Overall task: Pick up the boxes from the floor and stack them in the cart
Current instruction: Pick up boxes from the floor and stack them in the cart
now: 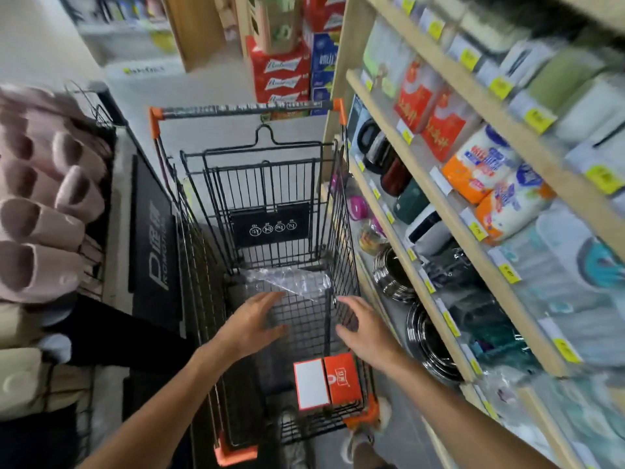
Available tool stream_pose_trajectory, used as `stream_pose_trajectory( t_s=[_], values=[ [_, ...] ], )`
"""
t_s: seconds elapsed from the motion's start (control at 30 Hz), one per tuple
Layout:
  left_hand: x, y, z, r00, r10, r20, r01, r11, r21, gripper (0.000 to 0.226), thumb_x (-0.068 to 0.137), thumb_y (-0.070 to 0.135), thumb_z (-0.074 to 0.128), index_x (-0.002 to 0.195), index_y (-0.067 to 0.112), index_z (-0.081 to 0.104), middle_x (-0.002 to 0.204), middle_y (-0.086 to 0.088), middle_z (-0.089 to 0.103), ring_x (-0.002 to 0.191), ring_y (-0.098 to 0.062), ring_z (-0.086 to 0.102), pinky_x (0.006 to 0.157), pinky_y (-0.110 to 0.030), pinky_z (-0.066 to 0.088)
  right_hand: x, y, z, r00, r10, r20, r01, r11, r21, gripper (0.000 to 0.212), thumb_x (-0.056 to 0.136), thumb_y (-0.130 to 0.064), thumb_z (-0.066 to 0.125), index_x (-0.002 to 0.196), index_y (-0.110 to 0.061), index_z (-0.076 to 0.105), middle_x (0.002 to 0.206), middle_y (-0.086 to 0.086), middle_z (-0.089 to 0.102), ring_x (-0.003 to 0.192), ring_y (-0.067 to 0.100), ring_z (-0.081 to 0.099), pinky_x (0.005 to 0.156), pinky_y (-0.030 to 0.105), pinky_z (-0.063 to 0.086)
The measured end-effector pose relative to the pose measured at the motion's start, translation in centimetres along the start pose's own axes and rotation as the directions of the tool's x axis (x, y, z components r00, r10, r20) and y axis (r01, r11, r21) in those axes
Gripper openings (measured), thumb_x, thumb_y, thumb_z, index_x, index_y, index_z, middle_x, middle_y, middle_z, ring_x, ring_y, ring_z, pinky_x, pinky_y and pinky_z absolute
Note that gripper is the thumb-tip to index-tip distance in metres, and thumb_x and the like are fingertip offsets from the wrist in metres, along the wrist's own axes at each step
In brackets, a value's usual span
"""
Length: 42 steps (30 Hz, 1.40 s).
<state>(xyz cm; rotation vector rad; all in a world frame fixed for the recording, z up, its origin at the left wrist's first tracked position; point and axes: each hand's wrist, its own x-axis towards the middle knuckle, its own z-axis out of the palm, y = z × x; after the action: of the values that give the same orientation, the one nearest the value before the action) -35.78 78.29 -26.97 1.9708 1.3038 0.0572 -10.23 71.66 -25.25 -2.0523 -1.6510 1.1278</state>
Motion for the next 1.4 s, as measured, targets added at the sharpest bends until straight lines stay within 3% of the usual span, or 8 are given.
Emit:
stream_pose_trajectory(
  t_s=[0.17,0.3,0.43,0.6,0.8,0.9,1.13,1.4],
  values=[
    [-0.4,4.7,-5.0,0.977,0.208,-0.037,-0.197,0.959,0.206,0.074,0.092,0.056,0.056,0.155,0.031,0.026,0.16,0.004,0.029,0.148,-0.019,0.024,0.121,-0.041,0.018,-1.1,-2.2,-3.9,0.993,-0.089,-0.072,0.08,0.99,-0.113,0.06,0.096,-0.038,0.064,0.15,-0.022,0.043,0.156,-0.006,0.036,0.142,0.013,0.038,0.116,0.028,0.028],
    [-0.7,7.6,-6.8,0.948,0.318,0.013,-0.296,0.867,0.401,0.088,0.082,0.084,0.018,0.156,0.036,0.021,0.164,0.009,0.017,0.152,-0.018,0.008,0.124,-0.047,0.002,-3.1,-2.8,-6.8,0.983,-0.108,-0.148,0.081,0.981,-0.175,0.063,0.096,-0.059,0.052,0.15,-0.03,0.04,0.157,-0.009,0.033,0.143,0.014,0.034,0.118,0.044,0.034],
    [-0.8,11.0,-7.8,0.927,0.375,0.03,-0.351,0.833,0.428,0.086,0.082,0.087,0.011,0.155,0.041,0.017,0.165,0.01,0.013,0.153,-0.017,0.001,0.122,-0.048,-0.005,-6.0,-2.5,-9.7,0.959,-0.147,-0.241,0.076,0.957,-0.279,0.067,0.094,-0.07,0.038,0.149,-0.031,0.042,0.156,-0.009,0.034,0.144,0.015,0.032,0.119,0.04,0.028],
    [-1.1,16.1,-7.3,0.896,0.441,0.05,-0.411,0.78,0.472,0.086,0.081,0.089,0.005,0.155,0.045,0.011,0.165,0.012,0.008,0.153,-0.016,-0.004,0.121,-0.046,-0.01,-10.7,-0.9,-13.0,0.916,-0.161,-0.366,0.026,0.937,-0.348,0.061,0.097,-0.065,0.043,0.15,-0.034,0.04,0.157,-0.01,0.033,0.145,0.013,0.026,0.116,0.032,0.022],
    [-3.6,24.9,-5.1,0.826,0.554,0.107,-0.524,0.684,0.508,0.079,0.086,0.083,0.014,0.154,0.043,0.015,0.165,0.009,0.01,0.153,-0.019,-0.002,0.12,-0.047,-0.011,-18.2,3.4,-15.6,0.858,-0.116,-0.5,-0.02,0.966,-0.258,0.084,0.087,-0.085,0.019,0.145,-0.032,0.048,0.151,-0.01,0.041,0.142,0.016,0.034,0.117,0.035,0.027],
    [-5.4,29.0,-3.1,0.777,0.604,0.177,-0.589,0.599,0.542,0.093,0.077,0.091,0.0,0.155,0.042,0.014,0.165,0.009,0.008,0.153,-0.02,-0.003,0.123,-0.053,-0.005,-22.7,6.2,-16.8,0.832,-0.064,-0.551,-0.068,0.974,-0.215,0.074,0.09,-0.077,0.028,0.147,-0.033,0.045,0.152,-0.011,0.04,0.141,0.013,0.033,0.118,0.037,0.027],
    [-8.5,37.1,3.8,0.637,0.73,0.248,-0.731,0.47,0.495,0.09,0.083,0.086,0.013,0.155,0.035,0.028,0.164,0.008,0.02,0.153,-0.021,0.008,0.124,-0.046,-0.001,-33.2,12.2,-18.2,0.742,0.033,-0.67,-0.2,0.964,-0.174,0.074,0.091,-0.074,0.031,0.149,-0.03,0.043,0.155,-0.007,0.039,0.144,0.017,0.031,0.119,0.035,0.022],
    [-10.0,44.7,12.5,0.369,0.841,0.396,-0.901,0.221,0.372,0.085,0.087,0.083,0.02,0.15,0.031,0.04,0.159,0.006,0.032,0.151,-0.02,0.019,0.123,-0.051,0.013,-44.6,17.6,-15.6,0.585,0.201,-0.785,-0.393,0.917,-0.058,0.076,0.091,-0.071,0.033,0.148,-0.023,0.047,0.151,-0.002,0.046,0.141,0.019,0.038,0.116,0.037,0.03]
  ],
)
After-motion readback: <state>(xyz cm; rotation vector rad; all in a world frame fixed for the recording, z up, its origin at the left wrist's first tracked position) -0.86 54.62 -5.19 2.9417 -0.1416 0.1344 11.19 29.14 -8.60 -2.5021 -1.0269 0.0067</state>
